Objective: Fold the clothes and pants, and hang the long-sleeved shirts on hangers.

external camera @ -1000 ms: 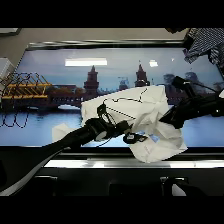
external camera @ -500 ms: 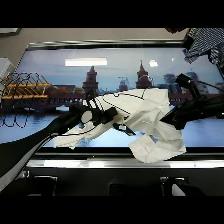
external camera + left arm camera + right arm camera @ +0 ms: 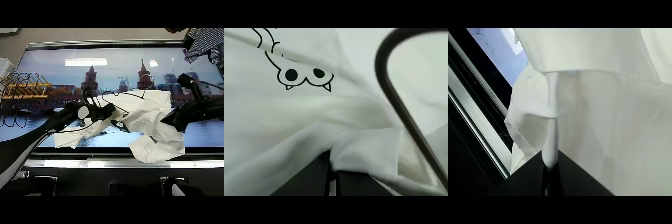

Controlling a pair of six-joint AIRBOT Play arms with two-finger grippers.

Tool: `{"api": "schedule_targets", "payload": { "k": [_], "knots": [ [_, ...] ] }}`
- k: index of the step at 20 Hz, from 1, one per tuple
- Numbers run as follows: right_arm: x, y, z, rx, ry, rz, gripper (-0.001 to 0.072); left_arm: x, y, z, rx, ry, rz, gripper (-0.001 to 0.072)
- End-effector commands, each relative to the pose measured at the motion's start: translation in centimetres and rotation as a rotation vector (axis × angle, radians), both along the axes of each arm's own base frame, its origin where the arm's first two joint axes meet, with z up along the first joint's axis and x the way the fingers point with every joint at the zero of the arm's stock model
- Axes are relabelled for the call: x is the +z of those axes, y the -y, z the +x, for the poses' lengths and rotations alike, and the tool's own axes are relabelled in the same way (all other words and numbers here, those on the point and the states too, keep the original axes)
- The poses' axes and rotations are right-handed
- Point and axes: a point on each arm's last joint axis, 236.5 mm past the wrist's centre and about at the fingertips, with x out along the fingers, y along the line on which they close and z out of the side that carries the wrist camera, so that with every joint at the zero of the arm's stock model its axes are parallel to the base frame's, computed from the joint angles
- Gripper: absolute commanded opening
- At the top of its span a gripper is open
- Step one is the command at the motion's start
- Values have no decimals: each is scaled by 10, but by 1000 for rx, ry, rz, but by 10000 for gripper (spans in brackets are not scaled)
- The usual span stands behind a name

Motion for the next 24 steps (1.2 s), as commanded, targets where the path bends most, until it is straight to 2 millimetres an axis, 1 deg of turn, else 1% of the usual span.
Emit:
{"api": "schedule_targets", "payload": {
  "k": [1,3,8,12,16,19,21,24],
  "knots": [
    [0,3,-5,3,0,-23,29,12,-1,14,15,43,-24,17],
    [-1,6,-4,-2,2,-37,29,19,0,20,-5,72,-25,17],
    [-4,10,-4,-8,-3,-54,29,24,-10,32,27,60,-70,17],
    [-2,10,3,-28,22,-50,29,33,-7,36,-11,68,-132,17],
    [-1,7,4,-25,24,-38,29,31,-10,37,-15,67,-127,17],
    [6,-1,3,-17,32,5,29,21,-6,31,-17,19,-136,17],
    [8,2,13,-62,59,-2,29,17,3,24,-44,-3,-160,17],
    [11,10,37,-167,115,-8,29,18,14,18,-64,-12,-186,17]
  ]
}}
